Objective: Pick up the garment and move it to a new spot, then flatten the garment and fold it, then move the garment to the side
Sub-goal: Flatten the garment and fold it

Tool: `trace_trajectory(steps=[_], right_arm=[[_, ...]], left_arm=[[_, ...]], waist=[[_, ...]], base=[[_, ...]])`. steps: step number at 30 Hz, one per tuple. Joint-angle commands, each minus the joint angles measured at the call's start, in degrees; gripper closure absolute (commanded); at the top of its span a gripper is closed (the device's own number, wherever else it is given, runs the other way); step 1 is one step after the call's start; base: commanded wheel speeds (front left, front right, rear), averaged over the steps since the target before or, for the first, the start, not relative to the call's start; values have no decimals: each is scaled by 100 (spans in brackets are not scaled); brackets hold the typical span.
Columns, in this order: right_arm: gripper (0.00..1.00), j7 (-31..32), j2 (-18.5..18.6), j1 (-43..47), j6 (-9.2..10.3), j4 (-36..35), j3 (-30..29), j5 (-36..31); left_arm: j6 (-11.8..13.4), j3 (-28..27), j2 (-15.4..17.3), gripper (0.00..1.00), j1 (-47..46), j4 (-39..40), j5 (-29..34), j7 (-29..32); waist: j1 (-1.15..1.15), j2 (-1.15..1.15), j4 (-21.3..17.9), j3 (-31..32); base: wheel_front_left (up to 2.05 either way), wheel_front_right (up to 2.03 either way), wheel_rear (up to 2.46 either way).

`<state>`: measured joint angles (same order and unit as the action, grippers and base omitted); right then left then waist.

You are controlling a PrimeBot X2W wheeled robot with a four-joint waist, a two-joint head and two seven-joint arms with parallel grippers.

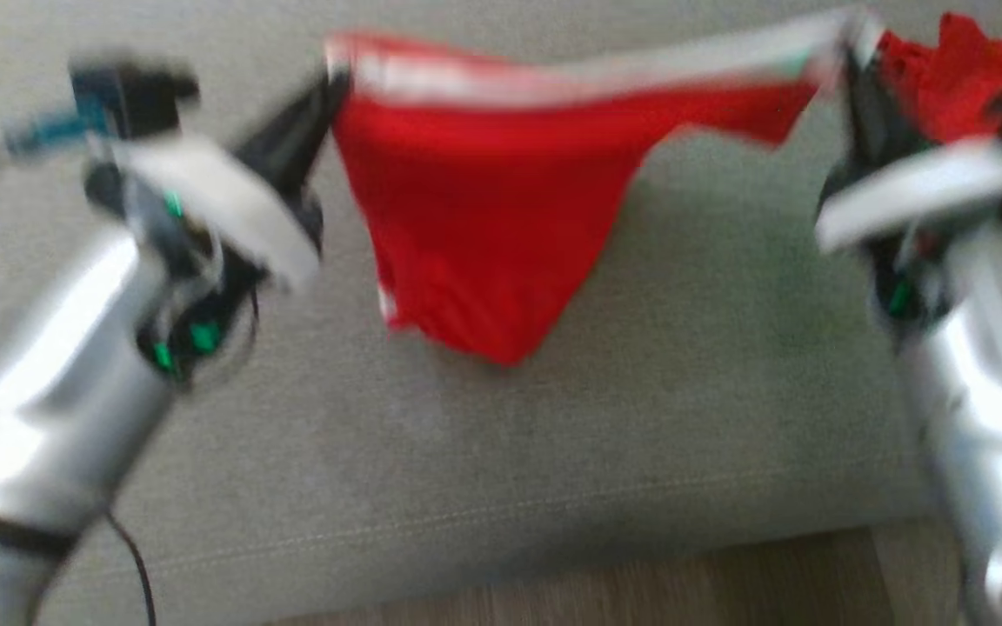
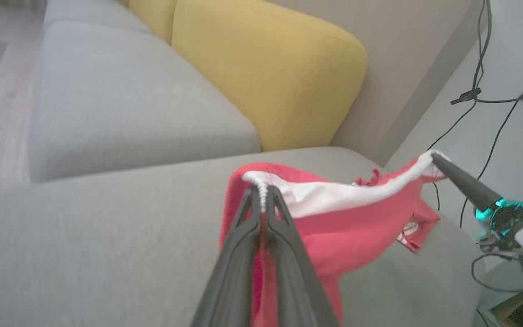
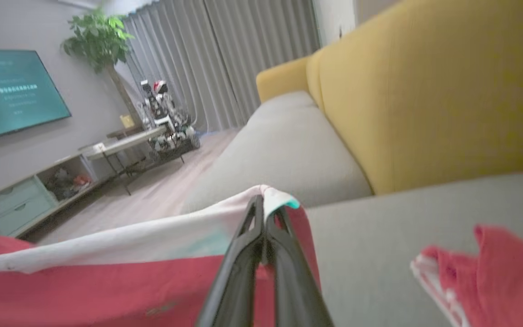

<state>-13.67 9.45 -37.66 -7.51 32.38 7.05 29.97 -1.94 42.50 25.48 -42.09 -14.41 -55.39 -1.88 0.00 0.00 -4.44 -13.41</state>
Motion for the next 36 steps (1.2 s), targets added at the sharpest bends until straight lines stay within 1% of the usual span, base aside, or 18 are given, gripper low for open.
trace_trajectory(steps=[1,5,8,10,13,15,17,19,21,22,24,28,31,34,36], right_arm=[[100,83,43,-793,2,-171,-29,51],[100,290,46,-2119,2,332,-74,26],[100,207,84,-3120,2,778,-114,-86],[100,63,127,-3699,2,1010,-157,-213],[100,-83,202,-4339,2,1160,-281,-398],[100,-117,242,-4546,2,1120,-384,-449],[100,-127,282,-4517,2,926,-494,-510],[100,-129,270,-4219,2,665,-526,-544],[100,-130,266,-3683,2,461,-413,-532],[100,-130,266,-3683,2,461,-413,-532],[100,-131,298,-2996,2,324,-233,-428],[100,29,472,-1460,2,-88,1,-32],[100,81,598,-288,2,-582,27,310],[100,230,598,811,2,-1006,-54,592],[100,328,584,1434,2,-1269,-124,735]], left_arm=[[-64,-282,208,100,-817,64,133,171],[-273,-147,127,100,-2151,-468,599,458],[-381,-32,8,100,-3189,-1028,1078,371],[-408,16,-68,100,-3821,-1413,1464,69],[-429,73,-194,100,-4592,-1890,1977,-580],[-449,173,-270,100,-4913,-2122,2270,-975],[-483,206,-350,100,-4996,-2233,2360,-1193],[-520,316,-362,100,-4854,-2216,2417,-1277],[-542,482,-306,100,-4498,-2097,2441,-1302],[-542,482,-306,100,-4498,-2097,2441,-1302],[-549,613,-206,100,-3977,-1783,2448,-1307],[-552,896,169,100,-2669,-1043,2494,-1309],[-547,735,363,100,-1519,-577,2477,-1310],[-390,534,479,100,-380,-213,2495,-1310],[-234,303,467,100,330,15,2402,-1310]], waist=[[0,0,-196,-308],[0,0,-409,-783],[0,0,-518,-1203],[0,0,-581,-1431],[0,0,-618,-1700],[0,0,-598,-1806],[0,0,-567,-1838],[0,0,-521,-1831],[0,0,-471,-1757],[0,0,-471,-1757],[0,0,-419,-1659],[0,0,-329,-1440],[0,0,-294,-1241],[0,0,-284,-1043],[0,0,-282,-911]], base=[[0,0,0],[0,0,0],[0,0,0],[0,0,0],[0,0,0],[0,0,0],[0,0,0],[0,0,0],[0,0,0],[0,0,0],[0,0,0],[0,0,0],[0,0,0],[0,0,0],[0,0,0]])
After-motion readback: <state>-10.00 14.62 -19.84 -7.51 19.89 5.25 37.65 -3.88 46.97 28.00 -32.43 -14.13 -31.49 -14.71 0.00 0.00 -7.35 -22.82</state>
